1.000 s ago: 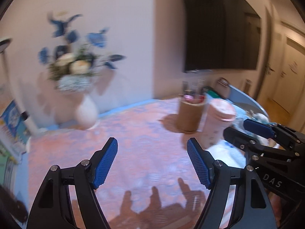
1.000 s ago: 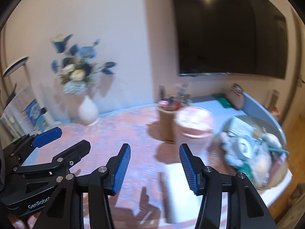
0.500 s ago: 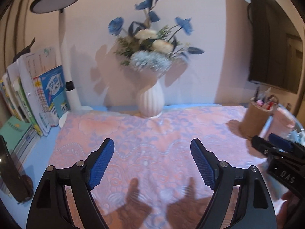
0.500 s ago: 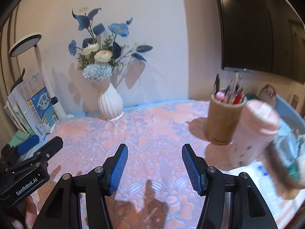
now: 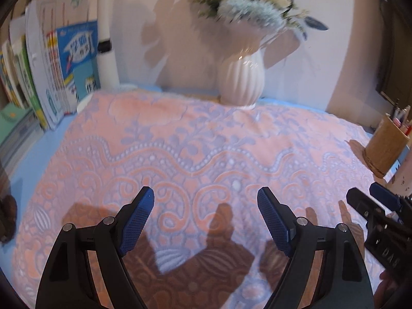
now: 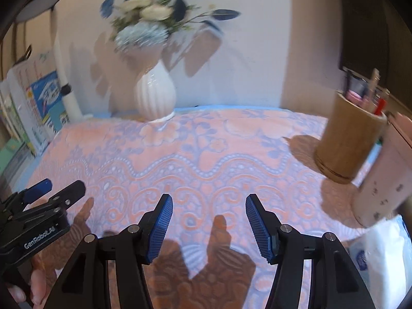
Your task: Organize books
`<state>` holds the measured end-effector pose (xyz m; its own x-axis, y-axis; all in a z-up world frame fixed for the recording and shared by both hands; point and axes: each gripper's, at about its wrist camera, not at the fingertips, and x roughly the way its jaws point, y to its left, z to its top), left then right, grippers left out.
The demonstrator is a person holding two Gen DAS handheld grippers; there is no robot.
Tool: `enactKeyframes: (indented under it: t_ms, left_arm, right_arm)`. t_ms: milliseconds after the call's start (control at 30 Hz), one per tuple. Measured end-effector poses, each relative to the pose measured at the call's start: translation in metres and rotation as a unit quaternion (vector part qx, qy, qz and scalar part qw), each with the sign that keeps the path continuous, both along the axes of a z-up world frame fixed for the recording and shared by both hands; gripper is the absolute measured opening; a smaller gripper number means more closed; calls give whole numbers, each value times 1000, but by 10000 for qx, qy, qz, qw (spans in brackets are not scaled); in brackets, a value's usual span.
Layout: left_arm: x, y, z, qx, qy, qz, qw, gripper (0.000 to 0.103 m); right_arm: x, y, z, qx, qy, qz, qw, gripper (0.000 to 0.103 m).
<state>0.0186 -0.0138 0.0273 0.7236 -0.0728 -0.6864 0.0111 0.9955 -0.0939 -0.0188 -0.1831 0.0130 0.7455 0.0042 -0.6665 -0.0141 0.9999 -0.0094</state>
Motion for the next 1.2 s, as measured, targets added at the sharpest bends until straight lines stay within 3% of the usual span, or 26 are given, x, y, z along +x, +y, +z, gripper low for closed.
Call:
enactKeyframes:
  t_ms: [233,400,1200]
  left_arm:
    - [3,-1,-5,30,54,33,10000,81]
    - [3,1,-4,6,36,68,10000,81]
    - [7,5,-6,-117,156,119,9997,81]
  right_arm:
    - [2,18,-14,-233,109,173,9995,58]
    - [1,17,-15,-182,109,192,9996,77]
    - [2,22,-17,-323,143,227,9991,78]
